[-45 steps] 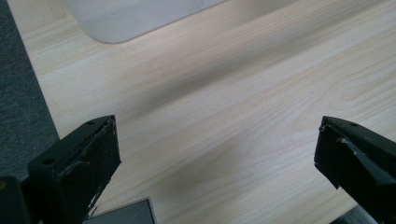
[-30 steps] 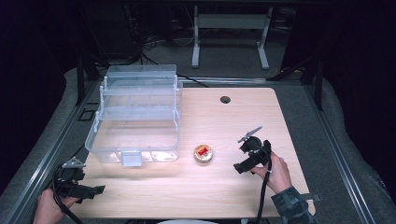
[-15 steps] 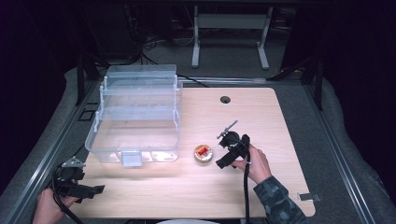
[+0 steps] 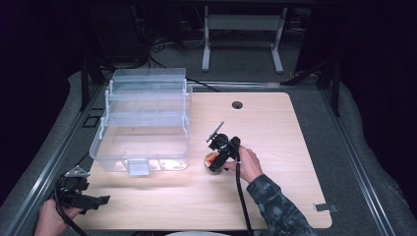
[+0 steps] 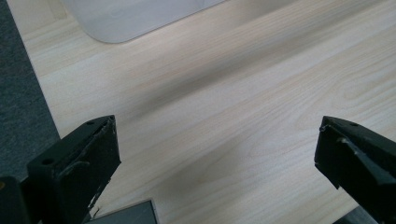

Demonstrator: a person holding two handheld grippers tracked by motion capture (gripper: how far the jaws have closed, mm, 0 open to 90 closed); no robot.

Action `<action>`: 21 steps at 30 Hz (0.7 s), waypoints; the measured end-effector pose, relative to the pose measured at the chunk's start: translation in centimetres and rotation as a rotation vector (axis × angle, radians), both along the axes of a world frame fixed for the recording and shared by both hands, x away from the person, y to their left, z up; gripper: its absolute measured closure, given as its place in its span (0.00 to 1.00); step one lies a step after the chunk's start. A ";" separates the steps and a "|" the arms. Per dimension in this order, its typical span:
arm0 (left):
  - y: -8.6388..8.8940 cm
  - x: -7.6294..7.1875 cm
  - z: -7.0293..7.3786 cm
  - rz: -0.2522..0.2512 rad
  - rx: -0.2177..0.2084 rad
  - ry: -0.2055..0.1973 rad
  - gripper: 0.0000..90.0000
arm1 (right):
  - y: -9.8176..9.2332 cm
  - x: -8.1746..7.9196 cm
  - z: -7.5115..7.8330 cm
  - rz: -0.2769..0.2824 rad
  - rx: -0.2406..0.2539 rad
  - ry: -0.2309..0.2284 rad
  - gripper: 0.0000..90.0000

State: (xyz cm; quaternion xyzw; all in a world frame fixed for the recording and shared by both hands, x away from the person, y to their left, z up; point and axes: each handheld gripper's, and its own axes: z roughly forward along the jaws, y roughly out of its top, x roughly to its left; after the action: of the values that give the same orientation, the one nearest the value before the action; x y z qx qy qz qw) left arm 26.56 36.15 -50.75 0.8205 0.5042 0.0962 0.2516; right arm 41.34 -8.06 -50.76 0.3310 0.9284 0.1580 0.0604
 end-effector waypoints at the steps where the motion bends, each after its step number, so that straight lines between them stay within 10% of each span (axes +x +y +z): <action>1: 0.0 0.0 0.0 0.001 -0.001 0.000 0.00 | 0.4 0.2 -0.2 0.009 0.002 0.006 0.00; 21: 0.3 0.0 -0.4 0.004 -0.007 0.011 0.00 | 2.9 1.9 -2.7 0.024 -0.109 0.071 0.20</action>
State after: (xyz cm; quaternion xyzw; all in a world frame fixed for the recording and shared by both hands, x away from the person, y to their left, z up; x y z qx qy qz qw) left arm 26.51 36.42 -51.11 0.8190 0.5077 0.0905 0.2515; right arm 43.21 -5.17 -53.43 0.3216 0.9410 0.0963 0.0436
